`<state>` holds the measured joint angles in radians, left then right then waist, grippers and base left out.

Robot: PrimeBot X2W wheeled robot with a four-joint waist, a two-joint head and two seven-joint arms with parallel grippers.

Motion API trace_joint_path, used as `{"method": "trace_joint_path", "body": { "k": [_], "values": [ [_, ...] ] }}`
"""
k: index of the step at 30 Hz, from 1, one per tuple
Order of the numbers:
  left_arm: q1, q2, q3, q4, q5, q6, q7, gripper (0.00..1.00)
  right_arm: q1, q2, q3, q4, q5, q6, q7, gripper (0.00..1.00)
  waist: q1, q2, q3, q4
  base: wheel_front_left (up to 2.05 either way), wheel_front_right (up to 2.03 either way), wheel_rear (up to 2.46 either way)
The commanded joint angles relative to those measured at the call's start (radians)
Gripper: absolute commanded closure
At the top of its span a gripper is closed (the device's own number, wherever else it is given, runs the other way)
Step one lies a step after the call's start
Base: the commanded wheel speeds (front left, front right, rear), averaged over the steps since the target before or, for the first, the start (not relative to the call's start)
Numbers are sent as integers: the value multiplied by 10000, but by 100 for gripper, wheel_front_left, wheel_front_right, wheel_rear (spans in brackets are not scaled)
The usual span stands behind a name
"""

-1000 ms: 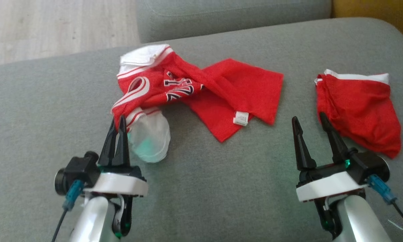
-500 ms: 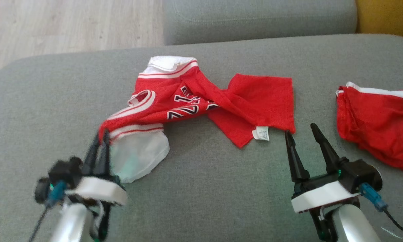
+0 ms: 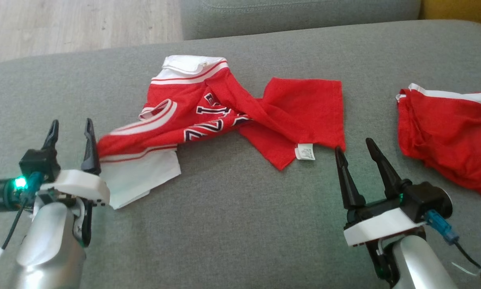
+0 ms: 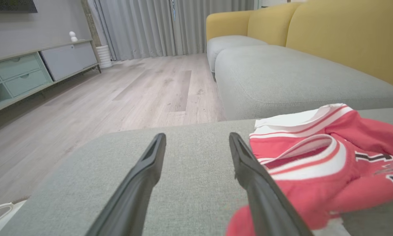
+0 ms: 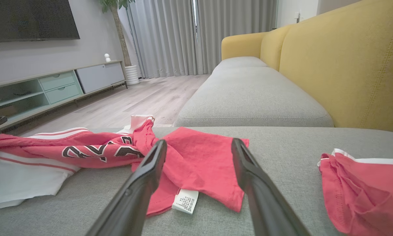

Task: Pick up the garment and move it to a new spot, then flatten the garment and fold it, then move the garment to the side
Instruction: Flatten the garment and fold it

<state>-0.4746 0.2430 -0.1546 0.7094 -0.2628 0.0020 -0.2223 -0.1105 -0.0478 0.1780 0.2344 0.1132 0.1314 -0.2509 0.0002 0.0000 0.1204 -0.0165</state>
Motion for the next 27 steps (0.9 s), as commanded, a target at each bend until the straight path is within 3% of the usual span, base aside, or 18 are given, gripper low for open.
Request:
{"method": "trace_joint_path", "body": {
  "k": [1, 7, 18, 27],
  "values": [
    [-554, 355, 452, -200, 51, 133, -241, 0, -286, -24, 169, -298, -56, -7, -109, 0, -2, 0, -54, 95, 0, 0, 0],
    [-174, 192, 458, -925, 124, 62, -382, 0, -215, -24, -39, -274, -81, -7, -109, 0, -2, 0, -262, 384, 0, 0, 0],
    [3223, -1281, 205, -4597, 230, 292, -392, 0, 296, -24, -508, -214, -40, -7, -109, 0, -2, 0, -942, 872, 0, 0, 0],
    [4037, -1732, -143, -5236, 258, 323, -393, 0, 241, -24, -851, -138, -163, -7, -109, 0, -2, 0, -797, 940, 0, 0, 0]
  ]
}}
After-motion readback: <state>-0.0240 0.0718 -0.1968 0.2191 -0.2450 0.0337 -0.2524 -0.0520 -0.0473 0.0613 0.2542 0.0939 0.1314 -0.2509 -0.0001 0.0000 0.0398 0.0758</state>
